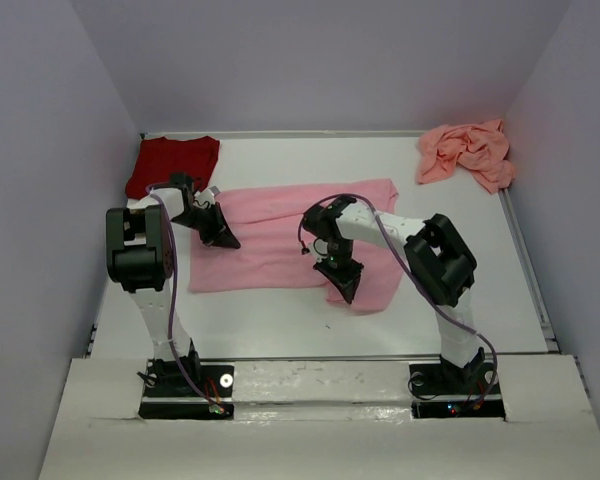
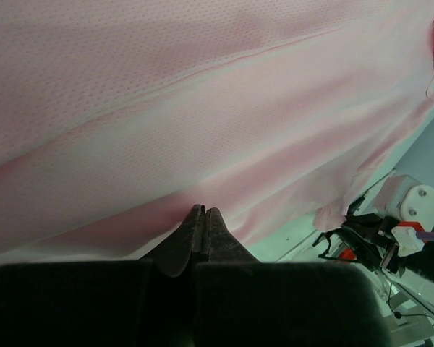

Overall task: Fold and stack the t-shirts
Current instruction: Fold the tshirt

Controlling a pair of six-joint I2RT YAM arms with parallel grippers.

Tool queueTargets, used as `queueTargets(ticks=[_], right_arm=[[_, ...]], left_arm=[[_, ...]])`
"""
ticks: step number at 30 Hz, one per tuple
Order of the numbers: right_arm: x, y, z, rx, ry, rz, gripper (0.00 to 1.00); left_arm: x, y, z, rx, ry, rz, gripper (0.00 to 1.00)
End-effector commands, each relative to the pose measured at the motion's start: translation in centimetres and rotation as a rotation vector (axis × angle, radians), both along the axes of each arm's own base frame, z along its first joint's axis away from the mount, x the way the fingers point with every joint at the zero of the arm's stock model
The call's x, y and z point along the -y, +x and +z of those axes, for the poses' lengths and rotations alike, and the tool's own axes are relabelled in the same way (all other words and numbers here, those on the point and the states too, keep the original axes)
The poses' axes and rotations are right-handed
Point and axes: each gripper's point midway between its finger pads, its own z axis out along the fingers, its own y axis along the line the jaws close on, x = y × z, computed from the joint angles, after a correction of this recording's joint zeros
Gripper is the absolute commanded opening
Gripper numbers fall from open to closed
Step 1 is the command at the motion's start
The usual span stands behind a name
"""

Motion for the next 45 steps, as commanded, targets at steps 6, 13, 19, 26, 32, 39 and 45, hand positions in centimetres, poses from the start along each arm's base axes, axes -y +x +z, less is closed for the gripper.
queueTargets(ticks=[6, 13, 19, 26, 32, 39, 45], right_arm=[[-1.8, -1.2, 3.2, -0.06, 0.124, -0.041, 0.0], [-1.5, 1.2, 3.3, -0.029, 0.162, -0.147, 0.0], [-0.3, 3.5, 3.5, 0.03, 0.149, -0.191, 0.0], [0.6, 5.4, 3.5, 0.101, 0.117, -0.2, 0.0], [-0.6, 7.1, 3.5, 0.138, 0.17, -0.209, 0.0], [-1.6, 8.5, 3.3, 0.184, 0.217, -0.208, 0.0], [-0.9, 9.3, 1.9, 0.222, 0.162, -0.204, 0.0]], left_arm=[[0.1, 0.5, 0.6, 0.004, -0.011, -0.013, 0.0], [0.1, 0.3, 0.4, 0.001, -0.008, -0.015, 0.0], [0.0, 0.4, 0.5, 0.001, -0.007, -0.013, 0.0], [0.0, 0.4, 0.3, -0.003, -0.007, -0.013, 0.0], [0.0, 0.5, 0.2, -0.009, -0.006, -0.014, 0.0], [0.0, 0.6, 0.1, -0.011, -0.003, -0.015, 0.0], [-0.1, 0.6, 0.0, -0.014, -0.001, -0.015, 0.0]])
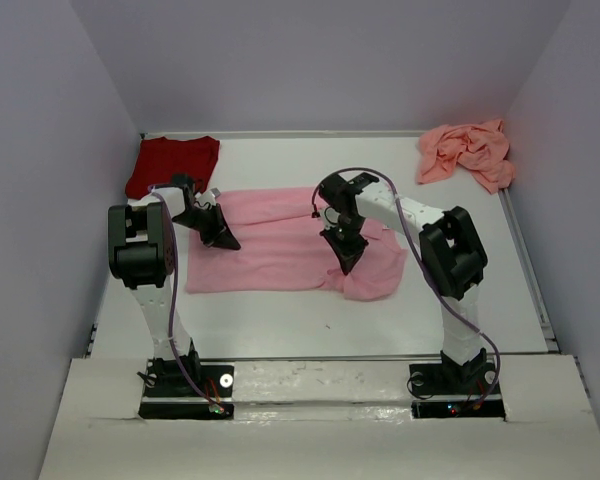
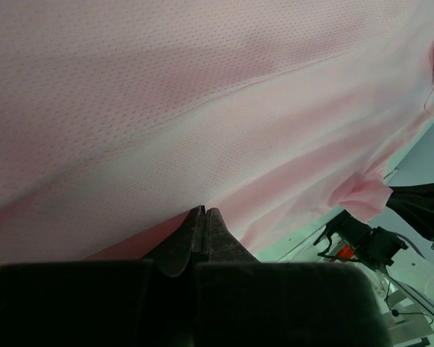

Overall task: Fold and stack the t-shirts
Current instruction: Fold the tshirt

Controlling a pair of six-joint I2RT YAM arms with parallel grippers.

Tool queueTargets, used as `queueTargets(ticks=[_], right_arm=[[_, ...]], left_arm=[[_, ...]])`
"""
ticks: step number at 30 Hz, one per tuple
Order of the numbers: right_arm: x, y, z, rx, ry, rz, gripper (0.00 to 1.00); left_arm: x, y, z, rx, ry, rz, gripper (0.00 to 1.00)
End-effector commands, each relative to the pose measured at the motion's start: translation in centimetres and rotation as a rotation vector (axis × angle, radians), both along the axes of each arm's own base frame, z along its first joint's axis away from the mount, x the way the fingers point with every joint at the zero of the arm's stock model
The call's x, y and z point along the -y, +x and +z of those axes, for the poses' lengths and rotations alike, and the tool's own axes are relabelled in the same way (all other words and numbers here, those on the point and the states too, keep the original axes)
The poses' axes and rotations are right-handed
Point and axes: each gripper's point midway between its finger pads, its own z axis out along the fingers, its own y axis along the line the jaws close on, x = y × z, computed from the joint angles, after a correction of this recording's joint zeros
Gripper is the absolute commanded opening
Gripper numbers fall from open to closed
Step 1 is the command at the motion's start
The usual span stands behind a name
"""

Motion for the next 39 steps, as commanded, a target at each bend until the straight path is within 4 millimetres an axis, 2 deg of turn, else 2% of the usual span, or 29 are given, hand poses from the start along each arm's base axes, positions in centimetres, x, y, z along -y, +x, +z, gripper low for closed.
queueTargets(ticks=[1, 2, 3, 4, 6, 9, 10, 13, 17, 18, 20, 22, 23, 24, 28, 31, 35, 38, 39], right_arm=[[-0.2, 2.9, -0.1, 0.116, -0.005, -0.014, 0.0], [0.4, 3.4, -0.4, 0.132, -0.028, -0.024, 0.0], [0.4, 3.6, -0.7, 0.134, -0.037, -0.024, 0.08], [0.3, 4.0, -0.7, 0.145, -0.043, -0.056, 0.44], [-0.1, 4.2, -0.3, 0.155, -0.025, -0.071, 0.97], [-1.1, 4.0, 1.1, 0.161, 0.043, -0.094, 1.0], [-1.1, 4.5, 1.6, 0.181, 0.061, -0.112, 1.0], [-1.4, 5.2, 5.5, 0.266, 0.134, -0.166, 1.0], [-1.1, 5.7, 8.7, 0.357, 0.169, -0.251, 1.0], [-0.5, 5.3, 10.1, 0.398, 0.184, -0.277, 1.0], [0.2, 5.6, 11.5, 0.475, 0.202, -0.36, 1.0], [1.6, 4.3, 13.0, 0.528, 0.229, -0.457, 1.0], [2.6, 4.0, 14.8, 0.59, 0.256, -0.523, 1.0], [2.5, 3.3, 14.8, 0.574, 0.283, -0.548, 1.0], [2.6, -1.3, 12.2, 0.402, 0.231, -0.52, 1.0], [1.1, -4.0, 11.6, 0.36, 0.253, -0.472, 1.0], [0.3, -6.1, 10.7, 0.321, 0.249, -0.463, 0.98], [-0.6, -7.8, 9.5, 0.29, 0.24, -0.445, 0.91], [-0.2, -8.4, 8.7, 0.27, 0.203, -0.457, 0.89]], left_arm=[[0.0, 0.5, 0.9, 0.013, -0.005, -0.011, 0.0], [0.0, 0.5, 0.8, 0.012, -0.006, -0.01, 0.0], [0.0, 0.6, 0.9, 0.015, -0.004, -0.01, 0.0], [0.0, 0.6, 0.9, 0.013, -0.004, -0.011, 0.0], [0.0, 0.5, 0.8, 0.011, -0.002, -0.011, 0.0], [0.0, 0.5, 0.7, 0.011, -0.001, -0.012, 0.0], [0.0, 0.4, 0.7, 0.009, -0.002, -0.012, 0.0], [-0.1, 0.4, 0.7, 0.01, -0.002, -0.009, 0.0], [0.0, 0.5, 0.8, 0.008, -0.003, -0.006, 0.0], [0.0, 0.5, 0.8, 0.01, -0.005, -0.005, 0.0], [0.0, 0.6, 0.9, 0.012, -0.004, -0.005, 0.0], [0.0, 0.6, 0.9, 0.013, -0.004, -0.006, 0.0], [-0.1, 0.5, 0.9, 0.012, -0.001, -0.004, 0.0], [-0.1, 0.5, 0.9, 0.014, -0.001, -0.006, 0.0], [-0.1, 0.6, 0.9, 0.014, 0.0, -0.002, 0.0], [-0.1, 0.6, 0.8, 0.014, 0.003, -0.003, 0.0], [-0.2, 0.5, 0.9, 0.015, 0.013, -0.008, 0.0], [-0.3, 0.4, 0.7, 0.014, 0.02, -0.006, 0.0], [-0.3, 0.4, 0.7, 0.018, 0.022, -0.006, 0.0]])
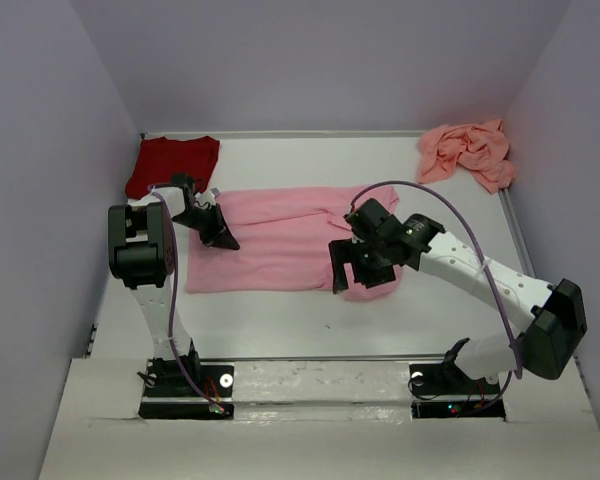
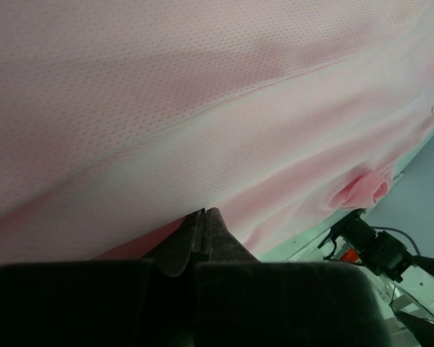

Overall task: Fold and stack the t-shirts
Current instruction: Fold the tshirt

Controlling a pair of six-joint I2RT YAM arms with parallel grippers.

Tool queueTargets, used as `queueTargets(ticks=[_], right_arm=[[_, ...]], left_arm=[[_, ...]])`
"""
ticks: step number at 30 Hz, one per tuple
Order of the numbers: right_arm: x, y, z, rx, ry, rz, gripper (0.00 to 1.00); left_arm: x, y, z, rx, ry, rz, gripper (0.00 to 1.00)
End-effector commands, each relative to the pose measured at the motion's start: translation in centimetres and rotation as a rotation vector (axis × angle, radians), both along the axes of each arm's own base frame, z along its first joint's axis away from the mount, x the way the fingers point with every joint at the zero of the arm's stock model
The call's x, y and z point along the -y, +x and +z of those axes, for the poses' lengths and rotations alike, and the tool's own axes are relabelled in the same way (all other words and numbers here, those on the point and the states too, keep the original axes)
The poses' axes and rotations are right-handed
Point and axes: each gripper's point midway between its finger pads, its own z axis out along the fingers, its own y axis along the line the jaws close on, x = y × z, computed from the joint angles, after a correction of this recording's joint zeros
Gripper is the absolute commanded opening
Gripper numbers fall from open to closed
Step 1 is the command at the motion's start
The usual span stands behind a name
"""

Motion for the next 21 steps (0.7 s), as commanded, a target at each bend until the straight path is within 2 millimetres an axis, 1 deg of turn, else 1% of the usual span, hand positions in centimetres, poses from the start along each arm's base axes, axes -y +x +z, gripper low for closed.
queueTargets(ticks=[1, 3, 4, 5, 6, 7, 8, 9, 10, 12, 14, 16, 17, 18, 21], right_arm=[[-0.4, -1.8, -0.7, -0.035, -0.011, -0.044, 0.84], [0.1, -2.1, -1.1, -0.021, -0.044, -0.067, 0.82], [0.4, -2.6, -1.7, -0.042, -0.049, -0.095, 0.76], [0.6, -2.7, -1.9, -0.04, -0.043, -0.1, 0.73], [0.6, -2.7, -1.8, -0.032, -0.027, -0.108, 0.72], [0.6, -2.8, -2.3, -0.041, -0.025, -0.126, 0.72], [1.0, -3.2, -3.1, -0.058, -0.046, -0.128, 0.72], [1.6, -2.8, -3.7, -0.04, -0.082, -0.136, 0.72], [1.7, -3.0, -4.4, -0.044, -0.113, -0.121, 0.72], [2.4, -2.3, -4.9, -0.013, -0.163, -0.131, 0.72], [2.4, -1.9, -5.6, -0.005, -0.205, -0.119, 0.71], [2.5, -1.0, -5.7, 0.024, -0.243, -0.111, 0.68], [2.5, -0.7, -6.2, 0.019, -0.269, -0.107, 0.67], [2.3, -0.1, -6.1, 0.035, -0.279, -0.11, 0.67], [1.6, 0.7, -6.4, 0.047, -0.282, -0.095, 0.67]], left_arm=[[0.0, 0.3, 0.9, 0.013, 0.002, -0.006, 0.0], [-0.1, 0.4, 0.8, 0.017, 0.01, -0.005, 0.0], [-0.2, 0.5, 0.8, 0.018, 0.011, -0.005, 0.0], [-0.2, 0.5, 0.7, 0.018, 0.011, -0.005, 0.0], [-0.2, 0.5, 0.7, 0.02, 0.01, -0.005, 0.0], [-0.2, 0.5, 0.7, 0.02, 0.012, -0.005, 0.0], [-0.2, 0.5, 0.7, 0.021, 0.012, -0.005, 0.0], [-0.2, 0.6, 0.8, 0.022, 0.01, -0.004, 0.0], [-0.1, 0.6, 0.8, 0.022, 0.009, -0.004, 0.0], [-0.1, 0.6, 0.8, 0.024, 0.009, -0.004, 0.0], [-0.1, 0.6, 0.9, 0.025, 0.009, -0.004, 0.0], [-0.1, 0.8, 1.1, 0.028, 0.009, -0.004, 0.0], [-0.1, 0.8, 1.1, 0.03, 0.009, -0.004, 0.0], [-0.1, 0.8, 1.1, 0.028, 0.006, -0.005, 0.0], [0.3, 0.8, 1.6, 0.038, -0.021, -0.008, 0.0]])
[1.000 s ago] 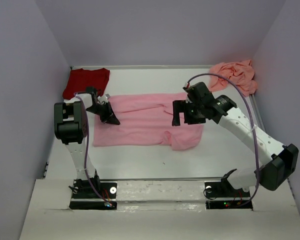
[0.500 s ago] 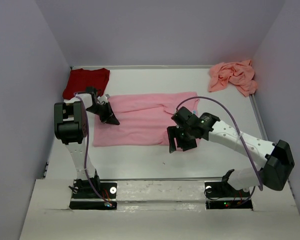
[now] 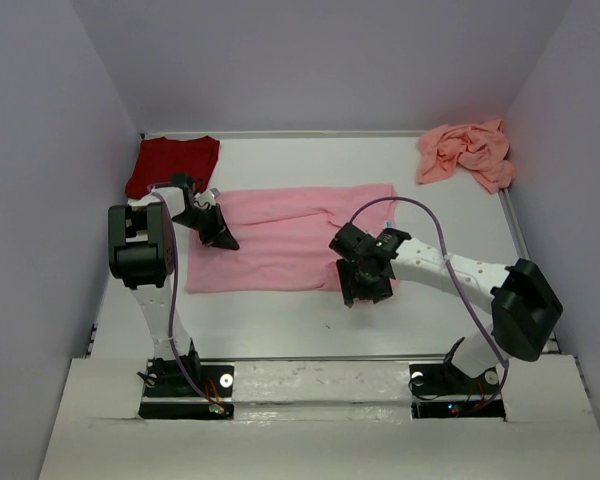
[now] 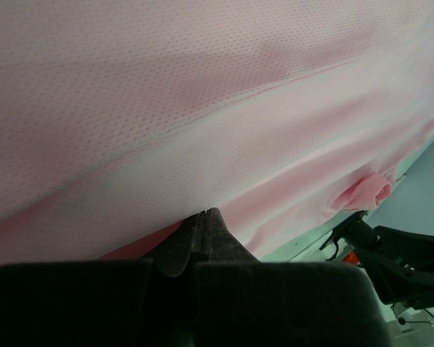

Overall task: Fold and stack the t-shirts
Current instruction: Fold the tshirt

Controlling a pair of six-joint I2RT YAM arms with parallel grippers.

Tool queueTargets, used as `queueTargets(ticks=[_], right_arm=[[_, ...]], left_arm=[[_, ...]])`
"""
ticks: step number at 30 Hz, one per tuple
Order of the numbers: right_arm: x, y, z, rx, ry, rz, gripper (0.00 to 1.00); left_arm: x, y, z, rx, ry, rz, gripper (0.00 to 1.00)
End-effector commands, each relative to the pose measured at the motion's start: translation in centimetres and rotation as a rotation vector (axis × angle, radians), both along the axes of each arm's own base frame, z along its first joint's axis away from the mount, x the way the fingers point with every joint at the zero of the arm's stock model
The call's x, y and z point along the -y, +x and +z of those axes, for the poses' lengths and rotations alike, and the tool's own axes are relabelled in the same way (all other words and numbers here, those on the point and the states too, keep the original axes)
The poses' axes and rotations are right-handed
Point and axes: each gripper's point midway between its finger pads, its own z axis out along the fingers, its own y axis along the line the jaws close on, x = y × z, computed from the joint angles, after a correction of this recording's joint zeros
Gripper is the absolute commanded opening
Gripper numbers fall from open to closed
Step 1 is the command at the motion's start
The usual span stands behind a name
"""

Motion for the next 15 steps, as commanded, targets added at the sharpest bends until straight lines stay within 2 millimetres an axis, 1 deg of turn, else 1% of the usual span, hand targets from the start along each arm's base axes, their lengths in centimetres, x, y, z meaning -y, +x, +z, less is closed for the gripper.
queueTargets(ticks=[1, 3, 4, 12, 15], right_arm=[[-1.5, 2.7, 1.3, 0.109, 0.013, 0.027, 0.66], [-1.8, 2.8, 1.0, 0.104, 0.017, 0.033, 0.66], [-2.0, 2.8, 0.8, 0.104, 0.019, 0.041, 0.66], [-2.6, 3.2, -0.4, 0.095, 0.018, 0.066, 0.66], [-2.8, 3.3, -1.1, 0.087, 0.009, 0.074, 0.63]], left_arm=[[0.5, 0.8, 2.1, 0.048, -0.039, -0.008, 0.01], [0.5, 0.8, 2.6, 0.059, -0.039, -0.004, 0.09], [0.5, 0.7, 3.2, 0.074, -0.035, 0.003, 0.16], [-0.2, 0.8, 4.8, 0.116, 0.021, 0.041, 0.24], [-0.1, 1.0, 6.0, 0.157, 0.012, 0.061, 0.27]])
